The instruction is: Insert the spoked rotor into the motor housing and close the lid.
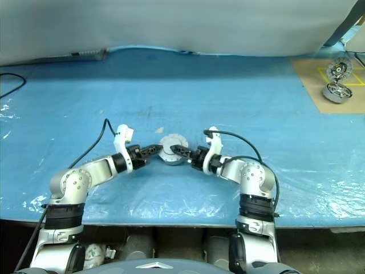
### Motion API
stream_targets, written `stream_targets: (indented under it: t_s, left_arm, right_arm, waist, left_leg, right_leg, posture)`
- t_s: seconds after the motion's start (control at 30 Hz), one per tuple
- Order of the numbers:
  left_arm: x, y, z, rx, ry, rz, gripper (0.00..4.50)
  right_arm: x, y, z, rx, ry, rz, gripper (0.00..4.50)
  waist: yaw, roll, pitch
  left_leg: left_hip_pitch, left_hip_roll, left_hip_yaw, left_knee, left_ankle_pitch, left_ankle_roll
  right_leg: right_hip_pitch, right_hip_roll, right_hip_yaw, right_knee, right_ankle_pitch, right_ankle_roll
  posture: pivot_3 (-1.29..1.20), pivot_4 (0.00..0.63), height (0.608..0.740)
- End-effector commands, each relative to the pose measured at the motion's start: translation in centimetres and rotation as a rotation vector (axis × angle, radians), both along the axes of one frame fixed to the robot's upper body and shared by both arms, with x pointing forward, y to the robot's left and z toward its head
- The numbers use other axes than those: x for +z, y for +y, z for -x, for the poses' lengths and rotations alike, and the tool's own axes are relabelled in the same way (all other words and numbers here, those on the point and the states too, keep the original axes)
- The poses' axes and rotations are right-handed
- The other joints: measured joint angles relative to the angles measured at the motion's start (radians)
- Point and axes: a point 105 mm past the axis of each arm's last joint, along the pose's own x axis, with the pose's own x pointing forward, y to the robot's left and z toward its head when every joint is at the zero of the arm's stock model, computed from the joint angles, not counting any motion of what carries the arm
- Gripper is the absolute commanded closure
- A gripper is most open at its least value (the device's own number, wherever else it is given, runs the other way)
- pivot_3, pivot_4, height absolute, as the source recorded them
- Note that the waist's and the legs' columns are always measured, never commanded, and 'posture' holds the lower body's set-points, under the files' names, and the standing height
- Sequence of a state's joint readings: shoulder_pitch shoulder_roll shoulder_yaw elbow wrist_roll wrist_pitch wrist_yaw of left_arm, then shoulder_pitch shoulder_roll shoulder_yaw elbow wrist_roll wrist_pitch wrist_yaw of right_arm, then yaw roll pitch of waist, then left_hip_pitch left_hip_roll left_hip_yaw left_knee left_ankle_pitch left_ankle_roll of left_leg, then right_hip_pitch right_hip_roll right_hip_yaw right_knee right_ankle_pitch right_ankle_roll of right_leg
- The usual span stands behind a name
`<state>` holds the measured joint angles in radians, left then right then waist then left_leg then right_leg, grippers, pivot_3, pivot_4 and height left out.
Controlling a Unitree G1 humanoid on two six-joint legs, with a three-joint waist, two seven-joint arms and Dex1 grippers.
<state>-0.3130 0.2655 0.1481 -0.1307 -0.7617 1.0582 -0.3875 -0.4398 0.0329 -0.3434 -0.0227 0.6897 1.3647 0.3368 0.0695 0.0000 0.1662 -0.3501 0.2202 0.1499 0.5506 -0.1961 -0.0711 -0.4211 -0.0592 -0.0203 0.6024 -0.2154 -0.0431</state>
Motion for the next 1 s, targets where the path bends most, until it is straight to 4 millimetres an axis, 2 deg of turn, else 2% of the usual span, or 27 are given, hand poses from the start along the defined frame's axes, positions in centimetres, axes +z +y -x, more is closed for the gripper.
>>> stream_targets:
  t_s: [0.03, 0.13, 0.23, 0.33, 0.57, 0.67, 0.7, 0.73, 0.77, 0.8, 1.0]
  left_arm:
    - [-1.1, -0.1, 0.4, -0.001, 0.037, -0.028, 4.5]
    - [-1.1, -0.1, 0.5, 0.0, 0.039, -0.028, 4.5]
    - [-1.2, 0.0, 0.5, -0.001, 0.041, -0.028, 4.5]
    - [-1.1, -0.1, 0.4, -0.004, 0.041, -0.028, 4.5]
    - [-0.4, 0.0, -0.2, 0.003, 0.02, -0.002, 4.5]
    - [0.8, 0.3, -1.0, 0.036, -0.006, 0.067, 3.88]
    - [1.3, 0.5, -1.3, 0.055, -0.016, 0.104, 3.53]
    - [2.2, 0.9, -1.6, 0.083, -0.027, 0.167, 3.53]
    - [2.9, 1.3, -1.9, 0.105, -0.035, 0.219, 3.16]
    - [3.3, 1.5, -2.0, 0.119, -0.038, 0.253, 3.09]
    - [5.3, 3.2, -2.7, 0.221, -0.023, 0.523, 1.06]
  right_arm:
    - [1.2, 0.5, 0.0, 0.004, 0.03, -0.123, 1.28]
    - [1.7, 0.4, -0.1, -0.007, 0.054, -0.185, 2.3]
    - [1.7, 0.5, 0.2, 0.0, 0.066, -0.187, 2.72]
    - [1.4, 0.5, 0.7, 0.008, 0.078, -0.176, 3.45]
    - [0.8, 0.5, 1.2, 0.009, 0.087, -0.15, 3.45]
    - [0.8, 0.5, 1.2, -0.007, 0.086, -0.156, 3.45]
    - [0.8, 0.5, 1.1, -0.015, 0.084, -0.159, 3.45]
    - [1.0, 0.4, 1.0, -0.032, 0.078, -0.174, 3.45]
    - [1.2, 0.3, 0.9, -0.045, 0.073, -0.187, 3.45]
    - [1.3, 0.2, 0.8, -0.054, 0.07, -0.195, 3.45]
    - [3.7, -0.5, -0.6, -0.114, 0.005, -0.28, 3.45]
  waist:
    - [0.0, 0.0, 0.0]
    - [0.0, 0.0, 0.0]
    - [0.0, 0.0, 0.0]
    - [0.0, 0.0, 0.0]
    - [0.001, 0.0, 0.0]
    - [0.001, 0.0, 0.0]
    - [0.001, 0.0, 0.0]
    - [0.001, 0.0, 0.0]
    - [-0.001, 0.0, 0.0]
    - [-0.003, 0.0, 0.0]
    - [0.001, 0.0, 0.0]
  left_leg:
    - [0.0, 0.0, 0.0, 0.0, 0.0, 0.0]
    - [0.0, 0.0, 0.0, -0.002, 0.0, 0.0]
    - [0.0, -0.001, 0.0, -0.003, 0.0, 0.0]
    - [0.0, -0.001, 0.0, -0.003, 0.0, 0.0]
    - [0.0, -0.001, 0.0, -0.004, 0.0, -0.001]
    - [0.0, -0.001, 0.0, -0.003, 0.0, -0.001]
    - [0.0, -0.001, 0.0, -0.003, 0.0, -0.001]
    - [0.0, -0.001, 0.0, -0.003, 0.0, -0.001]
    - [0.0, -0.001, 0.0, -0.003, 0.001, -0.001]
    - [0.0, -0.001, 0.0, -0.004, 0.001, -0.001]
    - [-0.003, -0.001, -0.001, -0.004, 0.001, -0.001]
  right_leg:
    - [0.0, 0.0, 0.0, 0.0, 0.0, 0.0]
    - [-0.001, 0.0, 0.0, 0.0, 0.0, 0.0]
    - [-0.001, 0.0, 0.0, 0.0, 0.0, 0.0]
    - [-0.001, 0.0, 0.0, 0.0, 0.0, 0.0]
    - [-0.001, 0.0, 0.0, 0.0, 0.001, 0.003]
    - [-0.001, 0.0, 0.0, 0.0, 0.001, 0.003]
    - [-0.001, 0.0, 0.0, 0.0, 0.001, 0.003]
    - [-0.001, 0.0, 0.0, 0.0, 0.001, 0.003]
    - [-0.001, 0.0, 0.0, 0.0, 0.001, 0.002]
    - [-0.001, 0.0, 0.001, 0.0, 0.001, 0.002]
    - [-0.003, 0.0, 0.0, 0.0, 0.002, 0.004]
  posture:
    - [0.0, 0.15, 0.74]
    - [0.0, 0.15, 0.74]
    - [0.0, 0.15, 0.74]
    - [0.0, 0.15, 0.74]
    - [0.0, 0.15, 0.74]
    - [0.0, 0.15, 0.74]
    - [0.0, 0.15, 0.74]
    - [0.0, 0.15, 0.74]
    - [0.0, 0.15, 0.74]
    - [0.0, 0.15, 0.74]
    - [0.0, 0.15, 0.74]
